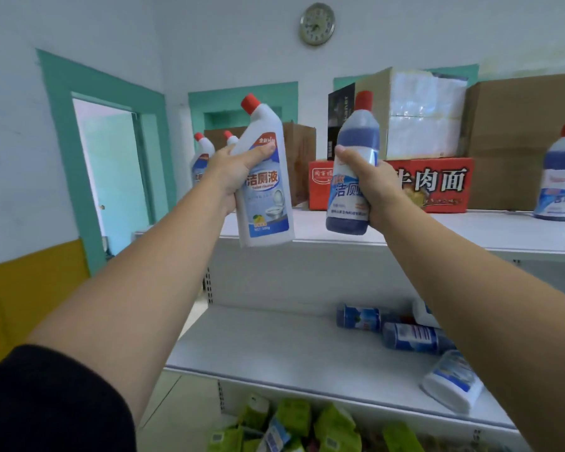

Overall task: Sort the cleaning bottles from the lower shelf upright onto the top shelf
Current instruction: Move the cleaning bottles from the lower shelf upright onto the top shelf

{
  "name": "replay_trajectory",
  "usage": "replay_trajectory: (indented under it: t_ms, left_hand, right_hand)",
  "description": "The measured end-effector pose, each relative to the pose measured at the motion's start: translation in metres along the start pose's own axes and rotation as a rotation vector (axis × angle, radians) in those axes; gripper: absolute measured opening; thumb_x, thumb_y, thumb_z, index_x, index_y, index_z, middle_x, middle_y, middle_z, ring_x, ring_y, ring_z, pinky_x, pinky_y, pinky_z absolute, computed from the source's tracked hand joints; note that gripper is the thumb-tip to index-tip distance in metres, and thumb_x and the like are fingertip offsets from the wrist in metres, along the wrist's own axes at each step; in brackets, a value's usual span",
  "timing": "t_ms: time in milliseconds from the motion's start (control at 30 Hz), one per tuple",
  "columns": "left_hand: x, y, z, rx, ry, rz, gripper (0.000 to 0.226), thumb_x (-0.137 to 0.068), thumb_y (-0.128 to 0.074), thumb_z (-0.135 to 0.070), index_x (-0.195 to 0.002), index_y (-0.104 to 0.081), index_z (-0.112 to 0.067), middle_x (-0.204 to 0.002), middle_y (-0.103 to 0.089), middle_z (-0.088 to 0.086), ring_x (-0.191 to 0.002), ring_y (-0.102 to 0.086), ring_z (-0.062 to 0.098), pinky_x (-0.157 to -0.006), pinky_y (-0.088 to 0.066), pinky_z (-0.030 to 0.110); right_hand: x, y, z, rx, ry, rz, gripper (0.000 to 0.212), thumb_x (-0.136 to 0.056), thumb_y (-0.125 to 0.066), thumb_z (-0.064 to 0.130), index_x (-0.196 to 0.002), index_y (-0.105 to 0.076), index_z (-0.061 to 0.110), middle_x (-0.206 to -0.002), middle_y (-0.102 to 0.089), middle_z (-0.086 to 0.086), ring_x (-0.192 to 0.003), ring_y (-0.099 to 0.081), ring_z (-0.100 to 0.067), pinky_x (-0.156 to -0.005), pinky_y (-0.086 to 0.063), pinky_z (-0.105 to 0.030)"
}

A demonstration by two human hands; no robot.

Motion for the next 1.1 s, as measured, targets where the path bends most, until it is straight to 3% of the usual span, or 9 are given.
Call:
replay_trajectory:
  t_ms: [133,333,500,700,800,1000,1100]
  left_hand:
    - [-0.035,0.030,0.017,0.004,0.012,-0.089,0.037,-0.078,-0.085,-0.026,-0.107,-0.068,-0.010,-0.092,-0.079,0.008,-0.081,-0.076,0.027,-0.083,-0.061,0.048]
    - [-0.093,0.045,0.036,-0.114,-0.022,-0.101,0.034,-0.076,-0.087,-0.023,-0.103,-0.070,-0.014,-0.090,-0.079,0.004,-0.084,-0.077,0.026,-0.085,-0.061,0.048]
    - [-0.145,0.016,0.056,-0.179,-0.016,0.027,0.045,-0.077,-0.086,-0.024,-0.116,-0.066,-0.013,-0.102,-0.078,0.006,-0.093,-0.075,0.028,-0.089,-0.059,0.049]
    - [-0.180,-0.033,0.078,-0.148,-0.014,0.174,0.043,-0.082,-0.082,-0.019,-0.120,-0.062,-0.015,-0.108,-0.076,0.007,-0.094,-0.075,0.026,-0.087,-0.060,0.047]
    - [-0.194,-0.052,0.083,-0.196,-0.023,0.258,0.044,-0.085,-0.079,-0.019,-0.123,-0.060,-0.012,-0.108,-0.076,0.008,-0.096,-0.075,0.025,-0.090,-0.059,0.049]
    - [-0.215,-0.063,0.054,-0.726,-0.152,0.332,0.070,-0.079,-0.083,-0.036,-0.140,-0.053,-0.022,-0.127,-0.066,-0.004,-0.112,-0.064,0.018,-0.098,-0.053,0.045]
    - [-0.221,-0.069,0.043,-0.848,-0.177,0.339,0.074,-0.073,-0.087,-0.035,-0.139,-0.055,-0.022,-0.131,-0.063,-0.003,-0.116,-0.061,0.022,-0.102,-0.049,0.049]
  right_hand:
    - [-0.039,-0.021,-0.018,0.041,-0.012,0.043,0.032,-0.084,-0.076,0.040,-0.102,-0.059,0.021,-0.088,-0.069,-0.005,-0.078,-0.072,-0.022,-0.071,-0.061,-0.037]
    - [-0.098,-0.043,-0.044,0.026,0.013,0.062,0.030,-0.085,-0.076,0.038,-0.101,-0.059,0.020,-0.087,-0.069,-0.005,-0.079,-0.071,-0.023,-0.078,-0.061,-0.039]
    - [-0.144,-0.044,-0.055,0.122,0.012,0.037,0.054,-0.078,-0.078,0.048,-0.117,-0.060,0.016,-0.099,-0.073,-0.008,-0.089,-0.074,-0.027,-0.082,-0.062,-0.043]
    - [-0.167,-0.032,-0.062,0.172,-0.012,-0.023,0.060,-0.073,-0.079,0.052,-0.117,-0.061,0.016,-0.096,-0.075,-0.006,-0.082,-0.076,-0.024,-0.079,-0.063,-0.042]
    - [-0.173,-0.020,-0.065,0.192,-0.020,-0.071,0.049,-0.077,-0.079,0.049,-0.111,-0.061,0.018,-0.094,-0.077,-0.006,-0.078,-0.077,-0.022,-0.074,-0.063,-0.039]
    - [-0.180,0.000,-0.072,0.224,-0.057,-0.173,0.057,-0.074,-0.080,0.050,-0.115,-0.060,0.017,-0.095,-0.077,-0.007,-0.080,-0.077,-0.024,-0.079,-0.062,-0.045]
    - [-0.180,0.007,-0.076,0.228,-0.058,-0.207,0.056,-0.075,-0.080,0.049,-0.117,-0.060,0.017,-0.096,-0.076,-0.007,-0.079,-0.076,-0.024,-0.080,-0.062,-0.044]
Point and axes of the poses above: each hand's wrist, its own x-axis away from the middle knuckle, its own y-axis out of the back of the hand, z = x × y, the point moved 8 cm from there along -x, towards the middle knuckle
